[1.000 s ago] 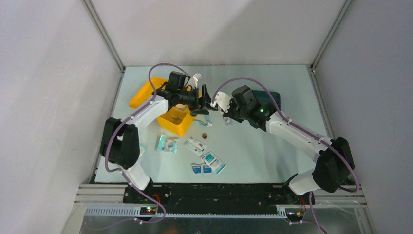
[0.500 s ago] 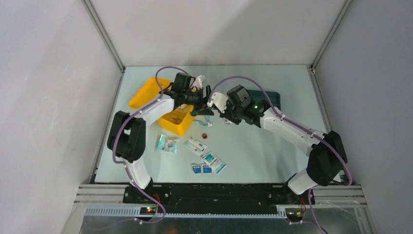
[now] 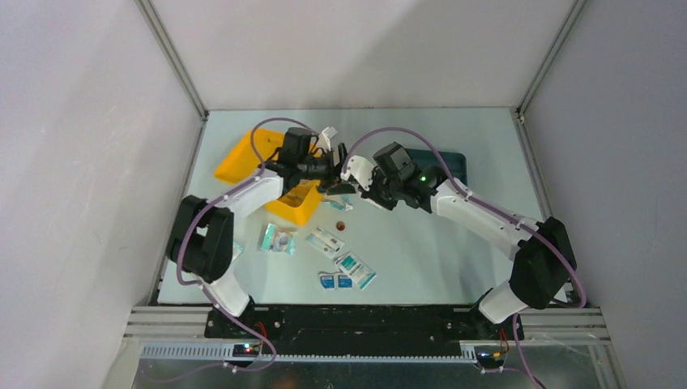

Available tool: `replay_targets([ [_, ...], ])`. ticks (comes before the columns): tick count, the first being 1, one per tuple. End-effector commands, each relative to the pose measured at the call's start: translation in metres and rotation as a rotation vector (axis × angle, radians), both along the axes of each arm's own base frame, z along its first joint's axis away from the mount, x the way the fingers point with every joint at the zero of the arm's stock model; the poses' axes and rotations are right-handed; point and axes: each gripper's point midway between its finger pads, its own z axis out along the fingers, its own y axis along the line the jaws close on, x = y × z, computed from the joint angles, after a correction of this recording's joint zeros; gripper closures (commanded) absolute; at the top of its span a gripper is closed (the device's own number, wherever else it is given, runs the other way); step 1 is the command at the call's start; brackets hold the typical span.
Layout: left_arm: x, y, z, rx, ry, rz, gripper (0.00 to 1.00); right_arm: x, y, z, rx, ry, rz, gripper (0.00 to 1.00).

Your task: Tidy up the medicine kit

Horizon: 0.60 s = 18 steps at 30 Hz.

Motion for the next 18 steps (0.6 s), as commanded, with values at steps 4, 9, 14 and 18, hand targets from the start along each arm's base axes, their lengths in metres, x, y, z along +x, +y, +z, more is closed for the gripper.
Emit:
replay_targets([
  [4,0.007,-0.024,-0.009,-0.034,0.057,-0.031,0.44,0.005,0.015,0.027,0.056,-0.03,0.008,1.0],
  [9,0.011,-0.018,0.002,-0.022,-0.027,-0.03,0.66,0.002,0.011,0.027,0.043,-0.027,0.007,1.0],
  [14,0.024,0.003,0.024,-0.027,-0.12,-0.015,0.79,-0.006,0.001,0.03,0.02,-0.011,0.013,0.81],
  [18,0.038,0.034,0.042,-0.014,-0.199,0.011,0.86,-0.02,-0.019,0.052,0.093,0.037,0.018,0.58],
])
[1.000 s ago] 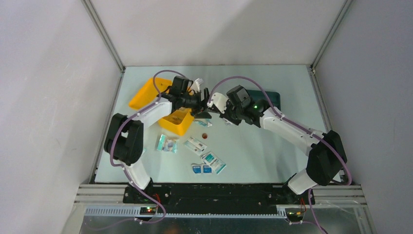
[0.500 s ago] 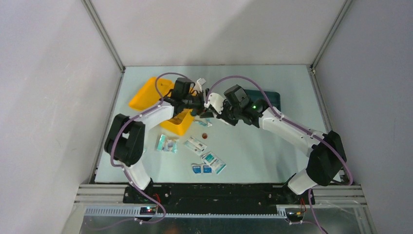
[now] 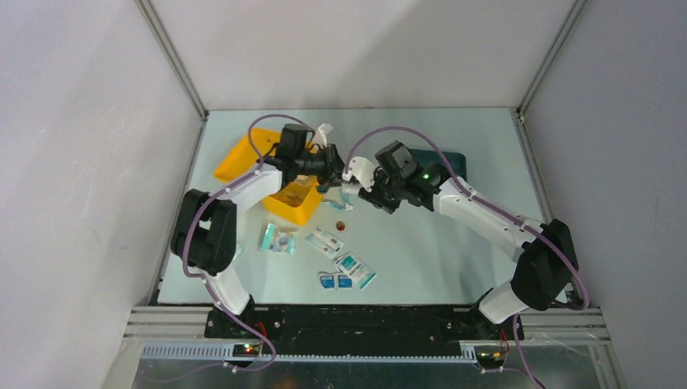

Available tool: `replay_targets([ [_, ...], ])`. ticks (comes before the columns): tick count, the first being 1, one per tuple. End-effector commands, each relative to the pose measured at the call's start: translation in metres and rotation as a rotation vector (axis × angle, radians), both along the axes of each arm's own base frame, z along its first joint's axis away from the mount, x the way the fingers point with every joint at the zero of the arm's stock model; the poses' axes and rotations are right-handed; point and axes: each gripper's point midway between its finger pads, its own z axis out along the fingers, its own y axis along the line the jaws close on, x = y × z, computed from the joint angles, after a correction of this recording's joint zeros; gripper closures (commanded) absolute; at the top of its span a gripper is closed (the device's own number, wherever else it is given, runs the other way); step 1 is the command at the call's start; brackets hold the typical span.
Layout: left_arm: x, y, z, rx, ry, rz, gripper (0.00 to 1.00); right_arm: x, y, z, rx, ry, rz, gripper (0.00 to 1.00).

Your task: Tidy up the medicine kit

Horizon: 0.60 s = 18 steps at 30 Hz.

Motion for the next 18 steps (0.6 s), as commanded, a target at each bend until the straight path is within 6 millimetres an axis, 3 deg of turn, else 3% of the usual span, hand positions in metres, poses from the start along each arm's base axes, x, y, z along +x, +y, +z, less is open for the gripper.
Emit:
replay_targets([
  [1,0.022,0.039,0.063,-0.023,-0.253,0.015,0.87,-0.015,-0.017,0.05,0.134,0.029,0.013,0.55],
  [5,0.032,0.084,0.084,0.104,-0.414,0.016,0.89,-0.02,-0.042,0.06,0.205,0.108,-0.051,0.5],
  [6,0.034,0.1,0.085,0.18,-0.412,0.042,0.88,-0.018,-0.052,0.06,0.214,0.122,-0.085,0.5],
  [8,0.04,0.128,0.082,0.372,-0.572,-0.015,0.86,-0.017,-0.059,0.058,0.239,0.145,-0.112,0.5],
  [12,0.053,0.181,0.065,0.717,-0.663,-0.04,0.84,-0.013,-0.068,0.056,0.272,0.157,-0.152,0.49],
  [16,0.052,0.205,0.042,0.872,-0.648,-0.138,0.8,-0.011,-0.069,0.056,0.28,0.157,-0.159,0.5],
  [18,0.053,0.21,0.03,0.902,-0.622,-0.177,0.83,-0.01,-0.069,0.054,0.278,0.165,-0.162,0.5],
])
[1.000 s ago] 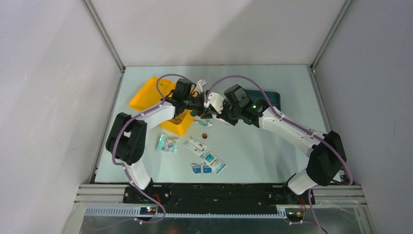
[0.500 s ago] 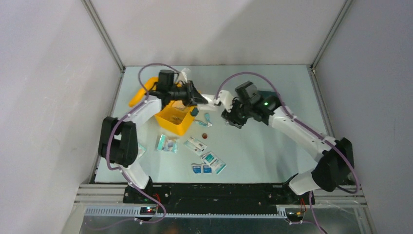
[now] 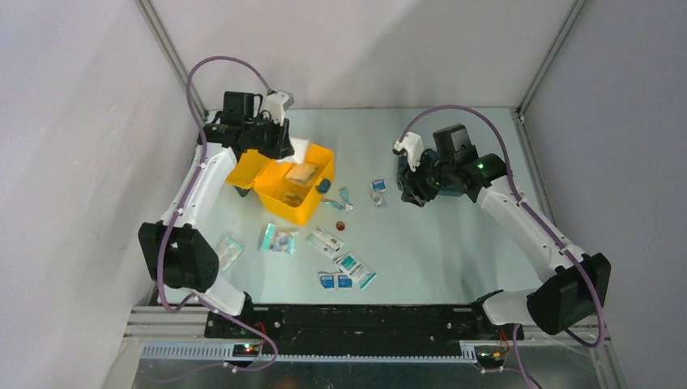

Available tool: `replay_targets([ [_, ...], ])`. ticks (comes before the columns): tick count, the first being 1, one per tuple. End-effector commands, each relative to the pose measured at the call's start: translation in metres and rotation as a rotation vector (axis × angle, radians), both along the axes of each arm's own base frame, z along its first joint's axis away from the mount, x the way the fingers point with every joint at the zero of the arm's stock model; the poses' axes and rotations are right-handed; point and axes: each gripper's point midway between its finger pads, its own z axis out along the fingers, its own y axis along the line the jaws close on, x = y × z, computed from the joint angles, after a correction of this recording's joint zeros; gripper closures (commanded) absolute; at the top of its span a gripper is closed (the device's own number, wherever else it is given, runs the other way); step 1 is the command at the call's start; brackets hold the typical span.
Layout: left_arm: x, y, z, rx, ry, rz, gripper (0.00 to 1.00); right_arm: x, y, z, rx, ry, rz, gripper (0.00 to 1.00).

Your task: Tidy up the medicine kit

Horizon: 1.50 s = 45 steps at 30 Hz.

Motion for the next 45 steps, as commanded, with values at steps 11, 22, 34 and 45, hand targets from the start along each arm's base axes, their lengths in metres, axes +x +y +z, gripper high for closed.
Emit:
replay_targets([
  [11,0.011,-0.011,-0.061,0.055,0.164,-0.212,0.85,-0.008,0.007,-0.007,0.038,0.062,0.018,0.5],
  [22,0.041,-0.031,-0.086,-0.043,0.251,-0.209,0.83,-0.007,0.007,-0.013,0.022,0.073,0.02,0.5],
  [34,0.065,-0.006,-0.1,0.129,0.208,-0.133,0.57,-0.008,0.014,-0.024,0.005,0.089,0.049,0.5],
  [45,0.082,0.017,-0.054,0.228,0.049,-0.015,0.42,-0.01,0.015,-0.026,-0.012,0.09,0.058,0.5],
])
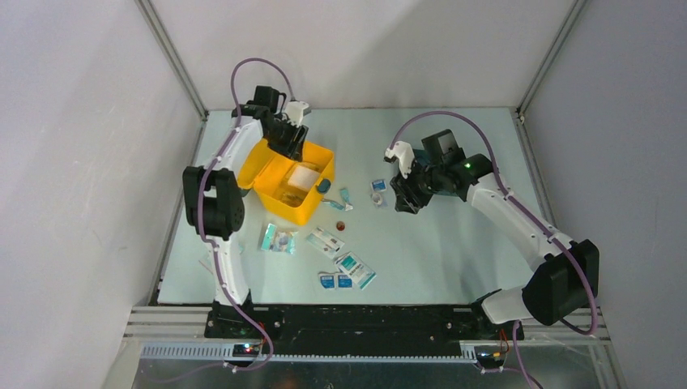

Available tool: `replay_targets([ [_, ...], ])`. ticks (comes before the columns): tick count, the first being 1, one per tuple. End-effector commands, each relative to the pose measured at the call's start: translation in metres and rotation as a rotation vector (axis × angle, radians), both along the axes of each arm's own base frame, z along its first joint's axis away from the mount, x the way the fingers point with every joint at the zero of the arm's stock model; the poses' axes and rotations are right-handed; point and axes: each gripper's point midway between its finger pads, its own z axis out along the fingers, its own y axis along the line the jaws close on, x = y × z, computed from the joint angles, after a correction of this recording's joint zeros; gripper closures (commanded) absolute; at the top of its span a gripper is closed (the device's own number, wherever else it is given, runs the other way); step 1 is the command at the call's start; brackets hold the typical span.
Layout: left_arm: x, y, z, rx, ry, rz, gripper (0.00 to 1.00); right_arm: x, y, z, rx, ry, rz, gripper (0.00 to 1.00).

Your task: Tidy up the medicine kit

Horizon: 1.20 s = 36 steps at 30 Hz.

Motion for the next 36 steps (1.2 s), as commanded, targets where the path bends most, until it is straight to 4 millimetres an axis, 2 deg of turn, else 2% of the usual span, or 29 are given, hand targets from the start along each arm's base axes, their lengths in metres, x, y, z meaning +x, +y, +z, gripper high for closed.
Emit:
replay_targets([
  [1,0.011,0.01,0.062,0.041,-0.189,0.033,0.41,0.002,0.001,0.002,-0.001,-0.017,0.01,0.5],
  [7,-0.014,0.028,0.127,0.08,-0.345,0.087,0.4,0.009,0.006,-0.003,0.0,-0.013,-0.015,0.49],
  [8,-0.024,0.034,0.141,0.092,-0.378,0.113,0.4,0.009,0.008,-0.004,-0.001,-0.01,-0.016,0.49],
  [11,-0.044,0.048,0.162,0.1,-0.431,0.185,0.39,0.011,0.019,-0.015,-0.009,0.013,-0.023,0.49],
  [12,-0.056,0.053,0.167,0.097,-0.441,0.224,0.39,0.01,0.023,-0.02,-0.029,0.015,-0.02,0.49],
  [13,-0.066,0.061,0.181,0.085,-0.474,0.285,0.38,0.01,0.028,-0.022,-0.042,0.006,-0.017,0.49],
  [14,-0.073,0.066,0.17,0.089,-0.449,0.318,0.37,0.011,0.031,-0.025,-0.049,0.005,-0.014,0.49],
  [15,-0.086,0.076,0.168,0.06,-0.442,0.406,0.35,0.008,0.037,-0.026,-0.055,0.0,-0.004,0.48],
  [16,-0.088,0.081,0.168,0.029,-0.448,0.46,0.34,0.009,0.042,-0.026,-0.052,0.003,-0.001,0.48],
  [17,-0.103,0.089,0.157,-0.058,-0.406,0.573,0.33,0.005,0.049,-0.027,-0.048,0.005,0.016,0.48],
  [18,-0.105,0.092,0.156,-0.117,-0.415,0.621,0.3,0.005,0.054,-0.027,-0.045,0.011,0.02,0.48],
  [19,-0.12,0.106,0.142,-0.203,-0.371,0.733,0.27,0.003,0.062,-0.025,-0.04,0.01,0.036,0.48],
  [20,-0.122,0.113,0.14,-0.248,-0.384,0.782,0.21,0.001,0.066,-0.03,-0.05,0.026,0.042,0.48],
  [21,-0.136,0.127,0.125,-0.296,-0.352,0.875,0.17,-0.004,0.075,-0.028,-0.052,0.023,0.064,0.48],
  [22,-0.141,0.141,0.119,-0.313,-0.342,0.933,0.13,-0.007,0.078,-0.034,-0.068,0.035,0.078,0.48],
  [25,-0.168,0.138,0.073,-0.379,-0.166,0.983,0.14,-0.022,0.095,-0.042,-0.109,0.019,0.143,0.48],
  [27,-0.187,0.136,0.046,-0.426,-0.058,1.049,0.2,-0.028,0.101,-0.047,-0.138,0.003,0.175,0.48],
  [29,-0.201,0.136,0.027,-0.45,-0.031,1.099,0.27,-0.032,0.104,-0.051,-0.158,-0.007,0.191,0.48],
  [30,-0.201,0.134,0.024,-0.461,-0.04,1.086,0.32,-0.033,0.105,-0.052,-0.166,-0.011,0.196,0.48],
  [32,-0.205,0.126,0.004,-0.469,0.004,1.064,0.36,-0.033,0.105,-0.053,-0.177,-0.009,0.198,0.48],
  [34,-0.206,0.122,-0.013,-0.469,0.057,1.053,0.36,-0.032,0.105,-0.053,-0.184,-0.01,0.2,0.48],
  [36,-0.202,0.126,-0.021,-0.448,0.053,1.055,0.37,-0.032,0.103,-0.053,-0.19,-0.013,0.201,0.48],
])
